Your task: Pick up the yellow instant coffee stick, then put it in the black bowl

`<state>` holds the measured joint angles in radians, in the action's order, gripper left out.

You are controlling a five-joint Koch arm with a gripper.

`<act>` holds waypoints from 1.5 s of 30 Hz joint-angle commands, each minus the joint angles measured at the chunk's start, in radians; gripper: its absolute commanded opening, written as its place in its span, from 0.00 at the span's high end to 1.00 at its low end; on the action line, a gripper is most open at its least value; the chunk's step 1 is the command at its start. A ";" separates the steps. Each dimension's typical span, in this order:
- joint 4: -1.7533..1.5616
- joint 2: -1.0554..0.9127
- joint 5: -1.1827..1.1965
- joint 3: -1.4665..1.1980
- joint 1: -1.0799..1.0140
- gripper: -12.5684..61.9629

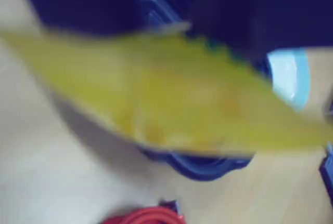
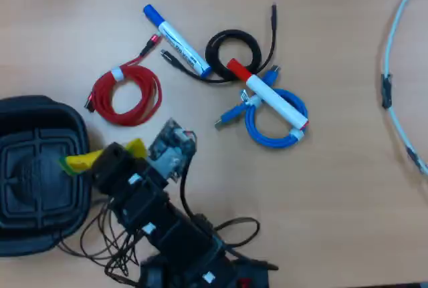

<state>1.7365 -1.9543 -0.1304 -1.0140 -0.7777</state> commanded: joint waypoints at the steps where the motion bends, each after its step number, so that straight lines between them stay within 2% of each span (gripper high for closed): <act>1: -0.146 -0.020 0.040 0.071 0.043 0.92; 5: -0.212 0.006 0.097 0.069 0.129 0.92; 14: -0.407 0.265 0.198 0.071 0.278 0.92; 25: -0.618 0.540 0.206 0.078 0.377 0.92; 45: -0.701 0.770 0.209 0.069 0.430 0.92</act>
<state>1.1183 -1.1781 0.0522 -1.0155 -0.3497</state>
